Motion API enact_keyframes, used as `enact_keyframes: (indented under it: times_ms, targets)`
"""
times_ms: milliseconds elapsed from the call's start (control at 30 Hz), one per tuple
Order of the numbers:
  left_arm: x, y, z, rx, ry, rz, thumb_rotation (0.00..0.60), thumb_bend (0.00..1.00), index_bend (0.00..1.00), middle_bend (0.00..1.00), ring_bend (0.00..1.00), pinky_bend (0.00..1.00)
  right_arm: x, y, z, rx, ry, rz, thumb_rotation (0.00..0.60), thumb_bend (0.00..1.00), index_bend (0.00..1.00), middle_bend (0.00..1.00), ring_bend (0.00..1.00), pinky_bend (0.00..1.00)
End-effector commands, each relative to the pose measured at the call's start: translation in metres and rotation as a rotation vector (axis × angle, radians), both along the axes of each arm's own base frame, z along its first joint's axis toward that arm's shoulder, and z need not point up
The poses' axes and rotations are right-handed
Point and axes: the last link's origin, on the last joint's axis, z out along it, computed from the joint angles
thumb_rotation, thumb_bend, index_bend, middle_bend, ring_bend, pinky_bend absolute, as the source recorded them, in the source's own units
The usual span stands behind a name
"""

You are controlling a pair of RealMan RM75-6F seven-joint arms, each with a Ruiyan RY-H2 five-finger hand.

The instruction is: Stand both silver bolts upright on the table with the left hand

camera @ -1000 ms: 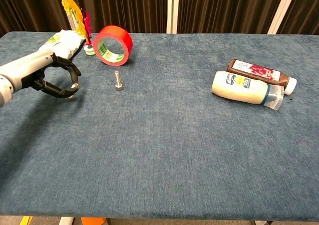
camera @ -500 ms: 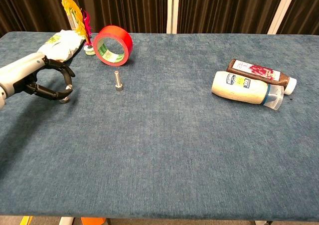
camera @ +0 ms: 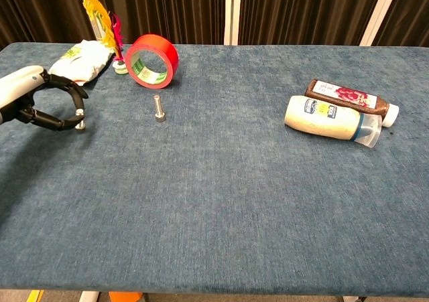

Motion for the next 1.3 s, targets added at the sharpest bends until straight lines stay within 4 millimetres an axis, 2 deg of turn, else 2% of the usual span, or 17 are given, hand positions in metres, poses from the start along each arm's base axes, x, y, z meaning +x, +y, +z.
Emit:
enact_keyframes:
  times_ms: [33, 733, 967, 1100, 1233, 1300]
  targets:
    - [-0.002, 0.0, 0.0, -0.003, 0.003, 0.007, 0.586, 0.38, 0.52, 0.26, 0.13, 0.07, 0.0, 0.0, 0.0, 0.001, -0.001, -0.001, 0.6, 0.21, 0.03, 0.14, 0.0, 0.0]
    - [-0.009, -0.003, 0.005, 0.002, 0.001, 0.026, 0.586, 0.38, 0.48, 0.26, 0.13, 0.07, 0.0, 0.001, 0.0, 0.0, -0.001, -0.004, 0.6, 0.21, 0.03, 0.15, 0.0, 0.0]
    - [-0.008, -0.006, 0.013, 0.003, 0.038, -0.01, 0.588, 0.38, 0.41, 0.26, 0.11, 0.07, 0.0, 0.001, 0.0, 0.002, -0.002, -0.003, 0.6, 0.21, 0.03, 0.15, 0.0, 0.0]
    - [-0.011, -0.006, 0.038, 0.06, 0.079, -0.036, 0.593, 0.36, 0.36, 0.26, 0.11, 0.07, -0.001, 0.001, 0.002, 0.0, -0.001, -0.004, 0.6, 0.21, 0.03, 0.15, 0.0, 0.0]
    - [-0.03, -0.011, 0.082, 0.158, 0.184, -0.051, 0.6, 0.32, 0.33, 0.25, 0.1, 0.05, -0.004, -0.001, -0.002, 0.029, 0.001, -0.01, 0.6, 0.21, 0.03, 0.15, 0.0, 0.0]
    - [-0.041, -0.017, 0.101, 0.192, 0.256, -0.053, 0.6, 0.28, 0.29, 0.21, 0.07, 0.01, -0.005, -0.002, -0.003, 0.04, -0.002, -0.011, 0.6, 0.21, 0.03, 0.14, 0.0, 0.0]
